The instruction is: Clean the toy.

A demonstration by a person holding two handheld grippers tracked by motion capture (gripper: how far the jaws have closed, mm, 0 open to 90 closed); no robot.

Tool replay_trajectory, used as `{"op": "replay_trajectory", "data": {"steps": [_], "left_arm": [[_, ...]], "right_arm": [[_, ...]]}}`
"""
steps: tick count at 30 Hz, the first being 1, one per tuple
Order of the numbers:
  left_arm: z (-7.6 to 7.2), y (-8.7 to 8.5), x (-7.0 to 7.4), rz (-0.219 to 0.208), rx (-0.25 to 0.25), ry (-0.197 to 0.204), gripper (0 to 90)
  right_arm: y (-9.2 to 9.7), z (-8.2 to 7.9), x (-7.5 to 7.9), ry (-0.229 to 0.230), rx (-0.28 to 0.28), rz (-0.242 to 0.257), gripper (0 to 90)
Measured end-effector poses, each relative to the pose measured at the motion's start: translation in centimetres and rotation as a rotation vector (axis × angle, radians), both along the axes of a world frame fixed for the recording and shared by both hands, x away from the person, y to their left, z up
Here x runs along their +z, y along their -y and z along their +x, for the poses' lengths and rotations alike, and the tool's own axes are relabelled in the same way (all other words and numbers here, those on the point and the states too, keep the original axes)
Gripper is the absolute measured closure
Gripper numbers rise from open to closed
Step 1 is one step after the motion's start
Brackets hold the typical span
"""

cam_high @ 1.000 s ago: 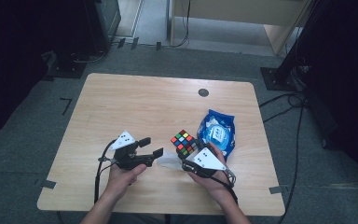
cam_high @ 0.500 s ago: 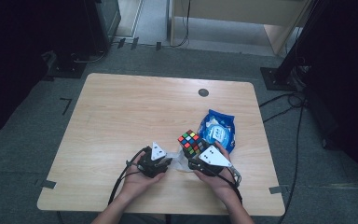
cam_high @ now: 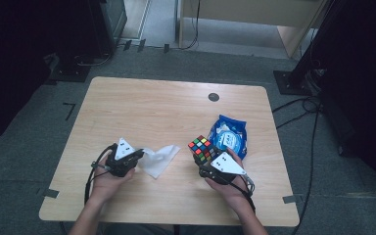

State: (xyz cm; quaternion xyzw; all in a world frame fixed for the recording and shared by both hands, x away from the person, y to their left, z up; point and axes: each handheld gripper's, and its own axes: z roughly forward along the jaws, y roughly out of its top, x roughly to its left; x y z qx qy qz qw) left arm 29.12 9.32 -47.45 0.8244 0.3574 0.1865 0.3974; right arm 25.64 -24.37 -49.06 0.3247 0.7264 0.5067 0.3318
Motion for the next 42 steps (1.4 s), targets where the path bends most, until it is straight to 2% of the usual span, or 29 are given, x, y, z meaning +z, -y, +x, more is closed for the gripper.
{"op": "replay_trajectory", "data": {"steps": [2, 3, 5, 7, 9, 10, 11, 12, 14, 17, 21, 23, 24, 25, 26, 28, 31, 34, 35, 37, 39, 41, 42], "left_arm": [[-0.1, -0.1, -0.3, 0.022, -0.049, -0.018, 87.3], [-0.2, 0.2, -0.7, 0.038, -0.084, -0.034, 81.9], [-0.3, 0.8, -1.0, 0.054, -0.089, -0.040, 64.5], [-0.3, 1.4, -1.0, 0.019, -0.084, -0.061, 53.9], [-0.3, 2.3, -1.1, 0.006, -0.057, -0.071, 46.6], [-0.2, 2.8, -1.3, 0.025, -0.033, -0.078, 44.1], [0.0, 3.6, -1.9, 0.061, 0.016, -0.091, 42.7], [0.1, 4.0, -2.2, 0.075, 0.043, -0.103, 41.8], [0.4, 4.8, -3.2, 0.101, 0.091, -0.130, 41.3], [0.4, 5.1, -3.6, 0.096, 0.143, -0.118, 45.3], [0.3, 4.8, -3.7, 0.088, 0.152, -0.084, 62.4], [0.3, 4.7, -3.8, 0.091, 0.141, -0.074, 76.9], [0.4, 4.5, -3.7, 0.081, 0.136, -0.078, 82.9], [0.4, 4.1, -3.5, 0.039, 0.130, -0.100, 84.4], [0.4, 3.8, -3.2, -0.006, 0.119, -0.103, 85.2], [-0.1, 3.5, -2.0, -0.107, 0.077, -0.063, 85.4], [-1.6, 3.6, 0.9, -0.266, -0.005, 0.051, 85.4], [-2.8, 4.3, 2.8, -0.381, -0.090, 0.096, 85.3], [-3.2, 4.6, 3.1, -0.413, -0.133, 0.092, 85.3], [-3.9, 5.6, 3.3, -0.434, -0.188, 0.099, 85.0], [-4.3, 6.7, 3.2, -0.413, -0.221, 0.098, 84.5], [-4.6, 7.5, 2.7, -0.388, -0.225, 0.102, 84.2], [-4.6, 7.5, 2.6, -0.403, -0.215, 0.103, 83.9]], "right_arm": [[-0.1, 0.0, 0.0, -0.003, 0.000, 0.002, 34.2], [-0.2, 0.0, 0.0, -0.001, 0.003, 0.003, 34.2], [-0.3, 0.0, 0.0, -0.004, 0.006, 0.003, 34.2], [-0.4, 0.0, 0.0, 0.001, 0.009, 0.002, 34.2], [-0.4, 0.0, 0.1, -0.001, 0.008, 0.004, 34.2], [-0.3, 0.0, 0.0, -0.003, 0.009, 0.006, 34.2], [-0.3, 0.0, 0.0, -0.002, 0.010, 0.006, 34.2], [-0.3, 0.0, 0.0, -0.007, 0.009, 0.009, 34.2], [-0.4, -0.1, 0.0, -0.011, 0.013, 0.011, 34.2], [-0.5, -0.1, -0.1, -0.010, 0.021, 0.009, 34.2], [-0.6, -0.2, -0.1, -0.009, 0.027, 0.010, 34.2], [-0.7, -0.1, -0.2, -0.008, 0.032, 0.010, 34.2], [-0.9, -0.2, -0.3, -0.017, 0.036, 0.014, 34.2], [-1.0, -0.3, -0.3, -0.024, 0.037, 0.017, 34.2], [-1.1, -0.4, -0.4, -0.024, 0.046, 0.014, 34.2], [-1.5, -0.5, -0.4, -0.023, 0.066, 0.010, 34.2], [-2.4, -0.8, -0.5, -0.024, 0.099, 0.007, 34.2], [-3.5, -1.2, -0.8, -0.034, 0.134, -0.006, 34.2], [-3.8, -1.3, -0.9, -0.040, 0.149, -0.009, 34.2], [-4.5, -1.5, -1.0, -0.049, 0.170, -0.021, 34.2], [-5.2, -1.8, -1.0, -0.058, 0.199, -0.027, 34.2], [-5.7, -2.1, -0.9, -0.053, 0.208, -0.029, 34.2], [-5.9, -2.3, -0.8, -0.048, 0.214, -0.032, 34.3]]}}
